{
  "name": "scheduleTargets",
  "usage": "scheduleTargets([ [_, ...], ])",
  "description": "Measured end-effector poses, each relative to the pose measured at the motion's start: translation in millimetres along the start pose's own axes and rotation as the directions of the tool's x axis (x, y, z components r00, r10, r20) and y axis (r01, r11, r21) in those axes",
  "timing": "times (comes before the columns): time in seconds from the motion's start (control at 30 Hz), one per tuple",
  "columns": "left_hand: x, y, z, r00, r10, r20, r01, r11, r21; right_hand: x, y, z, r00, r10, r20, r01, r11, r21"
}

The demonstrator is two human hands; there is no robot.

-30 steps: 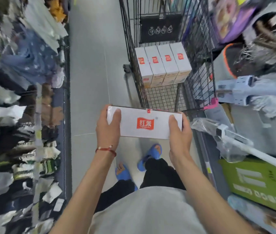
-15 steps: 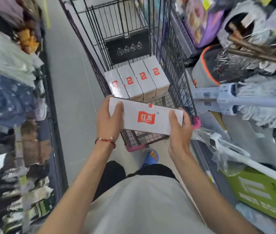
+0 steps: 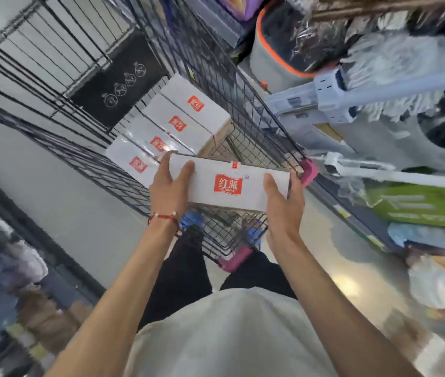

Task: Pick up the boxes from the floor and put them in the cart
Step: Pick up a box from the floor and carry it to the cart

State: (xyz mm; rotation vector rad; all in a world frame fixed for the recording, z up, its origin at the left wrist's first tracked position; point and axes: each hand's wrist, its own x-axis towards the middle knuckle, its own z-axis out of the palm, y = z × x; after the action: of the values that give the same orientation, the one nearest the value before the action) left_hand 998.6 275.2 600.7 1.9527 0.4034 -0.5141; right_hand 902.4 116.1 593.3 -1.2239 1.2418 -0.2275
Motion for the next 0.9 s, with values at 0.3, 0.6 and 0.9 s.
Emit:
scheduleTargets([
  [0.3, 81, -38, -6, 0.95, -0.088, 0.298, -0.001, 0.958, 0.286, -13, 66, 48, 0.938, 0.186, -0.292, -0.146, 0.977, 0.152],
  [0.6, 110, -100, 1, 0.912, -0.203, 0.356, -0.041, 0.819, 0.572, -15, 151, 59, 0.883, 0.328, -0.336, -0.28, 0.942, 0.183],
  [0.9, 125, -115, 20, 0.918, -0.129, 0.374, -0.245, 0.558, 0.793, -1, 187, 67, 0.842, 0.491, -0.226, -0.475, 0.871, 0.123],
])
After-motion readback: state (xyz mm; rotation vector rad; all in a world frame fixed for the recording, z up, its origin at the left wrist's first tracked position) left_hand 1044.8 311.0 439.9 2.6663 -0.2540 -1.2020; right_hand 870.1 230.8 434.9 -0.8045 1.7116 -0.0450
